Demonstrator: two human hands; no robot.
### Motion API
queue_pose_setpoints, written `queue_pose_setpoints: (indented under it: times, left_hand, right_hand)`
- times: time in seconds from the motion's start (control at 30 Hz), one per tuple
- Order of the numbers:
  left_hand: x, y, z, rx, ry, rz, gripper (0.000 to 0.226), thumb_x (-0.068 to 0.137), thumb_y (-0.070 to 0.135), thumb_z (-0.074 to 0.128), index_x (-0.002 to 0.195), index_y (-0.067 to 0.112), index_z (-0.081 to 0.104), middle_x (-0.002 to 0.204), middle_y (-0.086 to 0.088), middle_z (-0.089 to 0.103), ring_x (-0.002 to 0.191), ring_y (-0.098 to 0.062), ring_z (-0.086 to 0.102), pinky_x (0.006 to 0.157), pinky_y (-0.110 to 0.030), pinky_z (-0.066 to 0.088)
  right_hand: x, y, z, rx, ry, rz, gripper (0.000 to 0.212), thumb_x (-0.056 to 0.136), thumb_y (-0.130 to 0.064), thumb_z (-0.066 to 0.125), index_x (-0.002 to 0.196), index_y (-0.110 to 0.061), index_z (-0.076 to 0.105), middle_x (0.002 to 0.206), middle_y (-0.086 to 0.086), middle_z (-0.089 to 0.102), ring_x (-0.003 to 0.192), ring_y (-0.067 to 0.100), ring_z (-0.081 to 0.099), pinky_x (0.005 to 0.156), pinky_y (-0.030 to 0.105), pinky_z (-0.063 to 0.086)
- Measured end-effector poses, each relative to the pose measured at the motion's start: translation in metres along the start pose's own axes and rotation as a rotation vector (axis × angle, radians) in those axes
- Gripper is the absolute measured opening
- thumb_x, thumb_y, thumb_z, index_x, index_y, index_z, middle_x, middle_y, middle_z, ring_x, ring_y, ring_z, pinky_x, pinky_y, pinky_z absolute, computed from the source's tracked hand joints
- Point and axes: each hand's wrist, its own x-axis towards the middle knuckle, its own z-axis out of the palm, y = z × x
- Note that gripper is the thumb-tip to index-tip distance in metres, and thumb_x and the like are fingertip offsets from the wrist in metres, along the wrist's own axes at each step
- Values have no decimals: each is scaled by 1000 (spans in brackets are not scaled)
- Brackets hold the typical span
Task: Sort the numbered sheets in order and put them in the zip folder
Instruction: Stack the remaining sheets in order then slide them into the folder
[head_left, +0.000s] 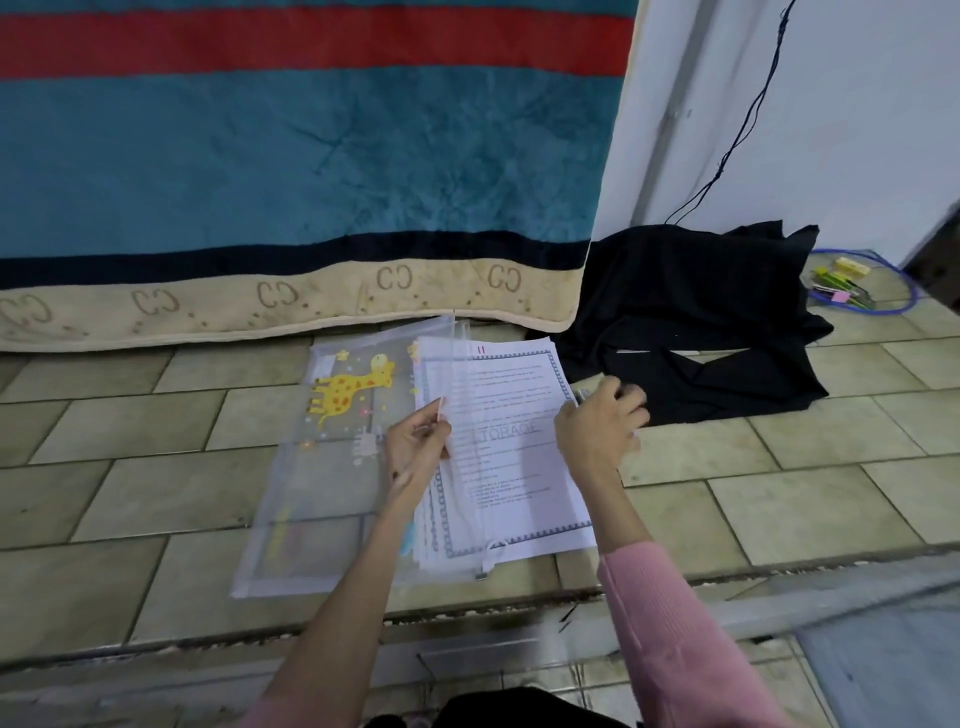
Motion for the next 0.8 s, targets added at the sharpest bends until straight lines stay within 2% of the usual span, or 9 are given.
queue_pose_setpoints:
  times: [0.07, 0.13, 0.27, 0.37, 0.43, 0.5, 0.63, 0.7, 0.8]
  left_hand:
    - [0, -2, -1, -9, 7, -6, 35, 87, 2, 61, 121, 8, 62, 62, 14, 69, 56, -3, 58, 53, -20, 53]
    - [0, -2, -2, -19, 5, -13, 35, 86, 0, 60, 120, 9, 62, 60, 15, 68, 51, 1, 56, 50, -18, 53]
    - [1, 0, -5, -33, 28, -21, 37, 85, -4, 58, 119, 9, 63, 61, 11, 67, 44, 1, 50, 42, -15, 44]
    - [2, -1, -9, -40, 20, -29, 38, 85, -5, 58, 120, 7, 62, 59, 13, 68, 46, 1, 53, 43, -16, 46]
    - [2, -1, -10, -39, 18, -34, 38, 85, -6, 57, 120, 6, 61, 58, 15, 68, 48, 2, 55, 44, -16, 48]
    - [1, -1, -11, -41, 12, -27, 37, 85, -6, 56, 120, 5, 62, 59, 14, 68, 49, 1, 55, 46, -16, 49]
    - [-1, 0, -14, -48, 7, -20, 37, 85, -6, 57, 120, 6, 62, 64, 14, 69, 53, 0, 57, 50, -19, 51]
    - [-2, 1, -15, -42, 8, -17, 37, 85, -6, 56, 120, 7, 62, 65, 15, 70, 55, 0, 57, 52, -19, 52]
    - [-4, 2, -15, -41, 11, -1, 37, 86, -6, 56, 121, 5, 61, 62, 16, 69, 53, 1, 57, 51, -19, 51]
  right_hand:
    - [3, 4, 8, -175, -78, -189, 35, 94, -19, 44, 129, -13, 46, 135, 12, 35, 123, 33, 33, 98, 51, 34]
    - [8, 7, 11, -278, -152, -187, 35, 93, -12, 38, 126, -12, 50, 136, 11, 34, 123, 32, 31, 103, 49, 32]
    - [20, 5, 10, -369, -107, -132, 31, 90, -8, 41, 116, -7, 58, 133, 11, 34, 120, 31, 32, 97, 45, 37]
    - [28, -2, 15, -260, -45, -216, 32, 95, -16, 40, 118, 0, 55, 129, 18, 41, 120, 34, 36, 100, 42, 33]
    - [28, -12, 18, -140, -186, -202, 48, 96, -34, 43, 128, 3, 45, 134, 23, 40, 126, 37, 34, 105, 42, 28]
    - [30, -18, 16, -7, -329, -73, 63, 88, -44, 56, 130, 0, 41, 136, 22, 39, 128, 36, 35, 104, 42, 32]
    - [46, -14, -8, 352, -565, 28, 42, 77, -28, 75, 110, -8, 58, 117, 12, 62, 99, 26, 60, 88, 36, 49]
    - [49, -5, -17, 433, -655, 38, 40, 74, -25, 78, 104, -12, 55, 110, 7, 65, 91, 22, 62, 87, 38, 51]
    - [47, -1, -19, 459, -630, 39, 47, 72, -26, 79, 103, -13, 47, 101, 1, 61, 92, 18, 57, 87, 32, 46]
